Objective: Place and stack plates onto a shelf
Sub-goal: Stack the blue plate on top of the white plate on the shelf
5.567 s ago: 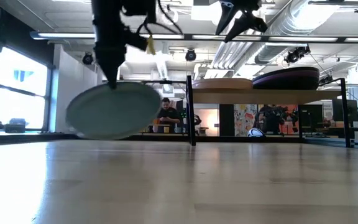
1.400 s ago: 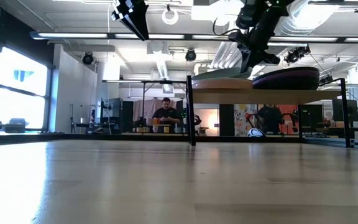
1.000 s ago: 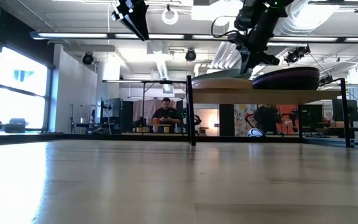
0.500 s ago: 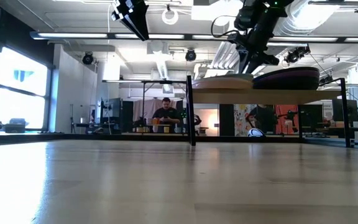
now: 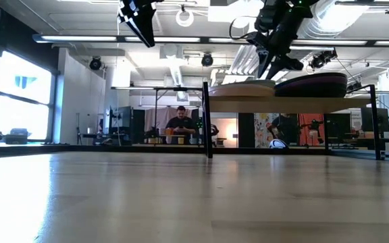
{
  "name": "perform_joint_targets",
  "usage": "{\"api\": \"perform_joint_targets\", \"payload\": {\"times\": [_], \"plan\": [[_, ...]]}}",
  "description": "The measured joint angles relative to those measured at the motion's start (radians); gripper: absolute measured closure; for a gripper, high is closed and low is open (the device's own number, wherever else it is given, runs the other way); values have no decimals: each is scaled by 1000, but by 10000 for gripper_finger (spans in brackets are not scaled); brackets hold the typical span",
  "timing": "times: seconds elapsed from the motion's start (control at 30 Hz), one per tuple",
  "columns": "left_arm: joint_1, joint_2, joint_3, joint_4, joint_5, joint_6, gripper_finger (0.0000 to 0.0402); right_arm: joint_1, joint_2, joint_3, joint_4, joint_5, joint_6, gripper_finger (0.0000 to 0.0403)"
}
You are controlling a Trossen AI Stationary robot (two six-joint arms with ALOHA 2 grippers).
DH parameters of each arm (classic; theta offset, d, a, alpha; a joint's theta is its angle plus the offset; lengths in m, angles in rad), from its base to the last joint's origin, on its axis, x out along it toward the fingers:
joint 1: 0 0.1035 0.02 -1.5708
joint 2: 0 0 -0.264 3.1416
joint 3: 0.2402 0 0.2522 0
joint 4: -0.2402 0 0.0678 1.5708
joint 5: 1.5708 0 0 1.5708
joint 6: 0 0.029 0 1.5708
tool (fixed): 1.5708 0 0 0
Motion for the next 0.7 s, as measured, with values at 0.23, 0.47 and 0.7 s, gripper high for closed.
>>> {"api": "perform_joint_targets", "payload": {"times": [0.23, 0.47, 0.7], "plan": [[0, 0, 0, 1, 0, 0, 312, 110, 0, 0, -22, 66, 33, 302], [0, 0, 0, 3, 0, 0, 312, 224, 13, 0, -35, 195, 79, 302], [0, 0, 0, 7, 0, 0, 312, 262, 79, 0, -48, 263, 87, 302]]}}
